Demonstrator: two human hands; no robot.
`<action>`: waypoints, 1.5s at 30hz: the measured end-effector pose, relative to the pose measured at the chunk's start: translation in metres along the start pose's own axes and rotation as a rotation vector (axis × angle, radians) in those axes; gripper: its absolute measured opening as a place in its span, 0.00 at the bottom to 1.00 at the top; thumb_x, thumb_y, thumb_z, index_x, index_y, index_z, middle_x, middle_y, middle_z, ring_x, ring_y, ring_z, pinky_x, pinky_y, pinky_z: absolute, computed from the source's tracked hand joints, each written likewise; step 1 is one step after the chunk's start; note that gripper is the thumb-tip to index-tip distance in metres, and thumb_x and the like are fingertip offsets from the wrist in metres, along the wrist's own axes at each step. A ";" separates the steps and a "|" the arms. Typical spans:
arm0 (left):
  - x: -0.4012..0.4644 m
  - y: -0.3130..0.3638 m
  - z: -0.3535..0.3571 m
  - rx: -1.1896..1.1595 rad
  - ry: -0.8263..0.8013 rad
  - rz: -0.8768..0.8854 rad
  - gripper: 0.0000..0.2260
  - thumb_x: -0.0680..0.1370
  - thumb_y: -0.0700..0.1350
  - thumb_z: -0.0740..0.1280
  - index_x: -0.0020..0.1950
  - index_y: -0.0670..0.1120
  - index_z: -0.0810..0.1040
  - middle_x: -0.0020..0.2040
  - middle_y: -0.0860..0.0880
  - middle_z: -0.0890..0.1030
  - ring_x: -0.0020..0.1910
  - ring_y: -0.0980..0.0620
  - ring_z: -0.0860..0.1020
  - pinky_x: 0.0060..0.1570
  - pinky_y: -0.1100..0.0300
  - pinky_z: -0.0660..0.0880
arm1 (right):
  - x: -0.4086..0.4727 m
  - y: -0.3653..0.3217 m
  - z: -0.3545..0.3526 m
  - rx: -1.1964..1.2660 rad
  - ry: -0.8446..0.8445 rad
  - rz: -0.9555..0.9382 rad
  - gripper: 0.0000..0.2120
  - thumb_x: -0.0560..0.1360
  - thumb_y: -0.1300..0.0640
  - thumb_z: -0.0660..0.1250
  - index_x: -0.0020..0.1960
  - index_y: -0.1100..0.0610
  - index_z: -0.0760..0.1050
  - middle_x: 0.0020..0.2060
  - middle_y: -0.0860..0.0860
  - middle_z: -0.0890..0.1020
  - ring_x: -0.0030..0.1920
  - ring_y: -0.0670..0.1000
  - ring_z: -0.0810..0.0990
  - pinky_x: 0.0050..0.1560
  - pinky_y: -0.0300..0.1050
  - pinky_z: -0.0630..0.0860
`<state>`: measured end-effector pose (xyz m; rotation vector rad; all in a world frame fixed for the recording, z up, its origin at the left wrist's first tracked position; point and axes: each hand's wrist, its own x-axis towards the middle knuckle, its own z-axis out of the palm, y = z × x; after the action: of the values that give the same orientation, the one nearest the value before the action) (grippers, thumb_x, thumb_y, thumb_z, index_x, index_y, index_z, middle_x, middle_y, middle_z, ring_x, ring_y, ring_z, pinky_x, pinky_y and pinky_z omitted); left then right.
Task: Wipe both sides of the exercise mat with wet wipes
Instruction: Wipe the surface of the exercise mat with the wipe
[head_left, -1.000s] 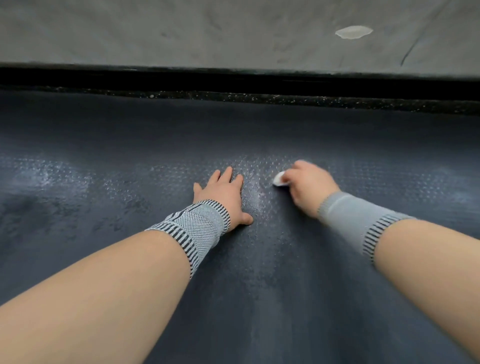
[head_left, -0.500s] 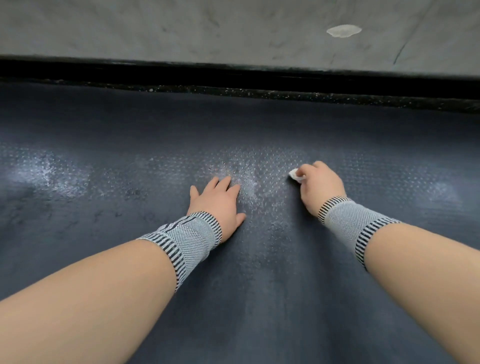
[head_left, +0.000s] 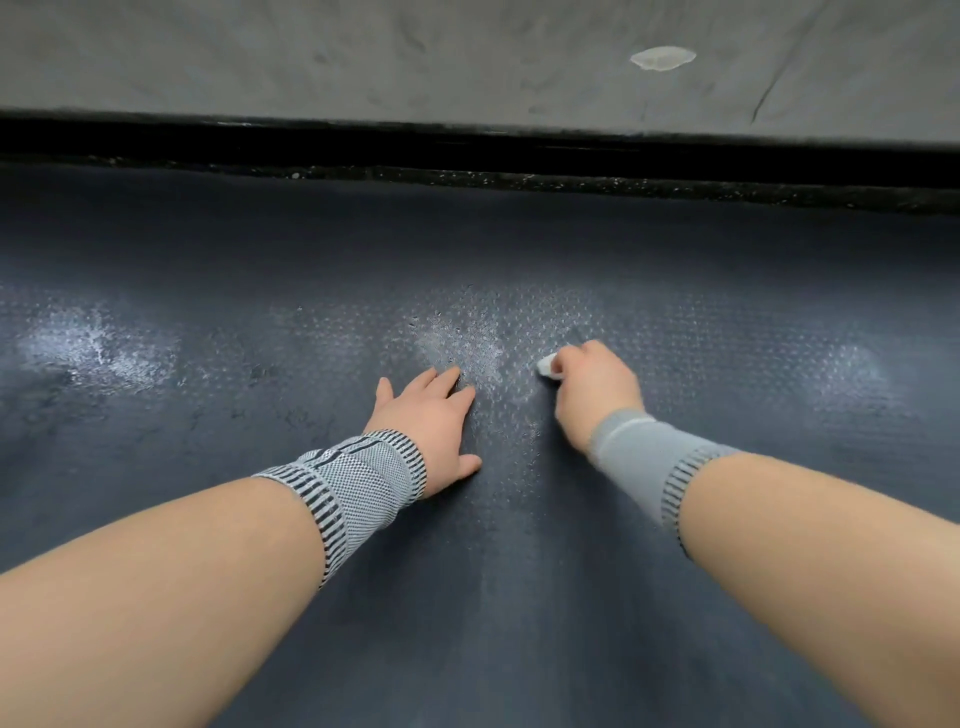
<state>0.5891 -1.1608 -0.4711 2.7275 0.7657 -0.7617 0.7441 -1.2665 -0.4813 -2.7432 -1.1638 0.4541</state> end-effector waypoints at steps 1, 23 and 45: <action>0.000 0.001 0.000 0.003 -0.002 -0.001 0.38 0.76 0.63 0.64 0.80 0.51 0.52 0.81 0.51 0.48 0.79 0.48 0.48 0.74 0.36 0.48 | -0.008 -0.010 0.007 0.029 -0.040 -0.100 0.16 0.75 0.62 0.62 0.61 0.51 0.74 0.56 0.52 0.73 0.57 0.55 0.74 0.57 0.44 0.69; -0.043 -0.004 0.002 0.266 -0.048 0.194 0.36 0.78 0.59 0.64 0.80 0.49 0.51 0.81 0.49 0.47 0.79 0.47 0.47 0.74 0.36 0.49 | -0.031 0.030 0.001 -0.139 -0.008 -0.043 0.14 0.75 0.61 0.61 0.59 0.55 0.73 0.54 0.54 0.73 0.54 0.57 0.75 0.53 0.45 0.71; -0.074 0.015 0.046 0.174 -0.068 0.219 0.37 0.79 0.57 0.65 0.80 0.47 0.49 0.81 0.48 0.44 0.79 0.46 0.46 0.75 0.38 0.48 | -0.072 0.020 0.010 -0.209 -0.190 -0.305 0.12 0.76 0.60 0.59 0.58 0.53 0.73 0.54 0.51 0.72 0.54 0.55 0.75 0.53 0.44 0.70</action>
<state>0.5235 -1.2200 -0.4696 2.8581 0.3940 -0.9021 0.7072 -1.3326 -0.4793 -2.6622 -1.7356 0.5922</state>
